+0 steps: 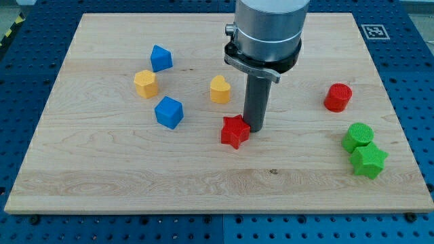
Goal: Push the red circle towards top center
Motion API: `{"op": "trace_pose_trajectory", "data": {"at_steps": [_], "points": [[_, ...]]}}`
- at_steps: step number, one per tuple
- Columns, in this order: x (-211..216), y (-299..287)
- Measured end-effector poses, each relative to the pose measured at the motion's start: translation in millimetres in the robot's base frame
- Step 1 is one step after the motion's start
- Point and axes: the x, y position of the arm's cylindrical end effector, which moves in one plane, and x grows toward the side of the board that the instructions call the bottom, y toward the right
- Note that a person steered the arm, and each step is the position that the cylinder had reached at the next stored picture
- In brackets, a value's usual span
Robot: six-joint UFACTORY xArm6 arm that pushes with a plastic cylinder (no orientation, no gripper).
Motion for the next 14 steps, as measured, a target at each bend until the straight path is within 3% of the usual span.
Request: {"op": "trace_pose_trajectory", "data": {"at_steps": [2, 5, 7, 11, 13, 14], "points": [[0, 106], [2, 175], [-8, 181], [-81, 116], [-82, 166], [-86, 159]]}}
